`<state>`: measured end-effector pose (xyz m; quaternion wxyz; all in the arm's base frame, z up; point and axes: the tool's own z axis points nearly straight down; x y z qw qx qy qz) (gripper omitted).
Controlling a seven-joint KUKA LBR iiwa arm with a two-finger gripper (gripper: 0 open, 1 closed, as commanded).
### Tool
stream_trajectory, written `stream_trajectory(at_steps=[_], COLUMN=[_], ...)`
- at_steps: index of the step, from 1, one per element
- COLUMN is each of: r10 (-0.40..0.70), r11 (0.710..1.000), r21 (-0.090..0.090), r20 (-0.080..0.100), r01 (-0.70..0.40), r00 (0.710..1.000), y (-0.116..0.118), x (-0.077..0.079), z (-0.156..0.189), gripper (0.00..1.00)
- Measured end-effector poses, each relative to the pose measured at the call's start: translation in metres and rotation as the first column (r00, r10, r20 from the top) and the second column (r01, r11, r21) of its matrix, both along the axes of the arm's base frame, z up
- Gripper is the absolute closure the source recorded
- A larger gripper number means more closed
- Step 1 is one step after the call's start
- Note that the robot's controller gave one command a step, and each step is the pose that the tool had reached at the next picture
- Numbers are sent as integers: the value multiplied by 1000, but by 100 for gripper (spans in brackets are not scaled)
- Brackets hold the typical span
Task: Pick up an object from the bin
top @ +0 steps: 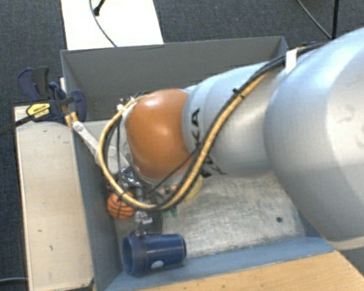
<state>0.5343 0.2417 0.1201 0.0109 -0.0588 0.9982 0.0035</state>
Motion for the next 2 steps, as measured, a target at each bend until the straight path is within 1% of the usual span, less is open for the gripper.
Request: stream_trajectory(at_steps=[1,2], r10=[-128,-285], r11=[992,958], r21=[0,-4], r20=[-10,-20], r01=[128,285], r00=[992,958], y=[1,1], x=[23,52], z=[-18,-41], gripper=[0,100])
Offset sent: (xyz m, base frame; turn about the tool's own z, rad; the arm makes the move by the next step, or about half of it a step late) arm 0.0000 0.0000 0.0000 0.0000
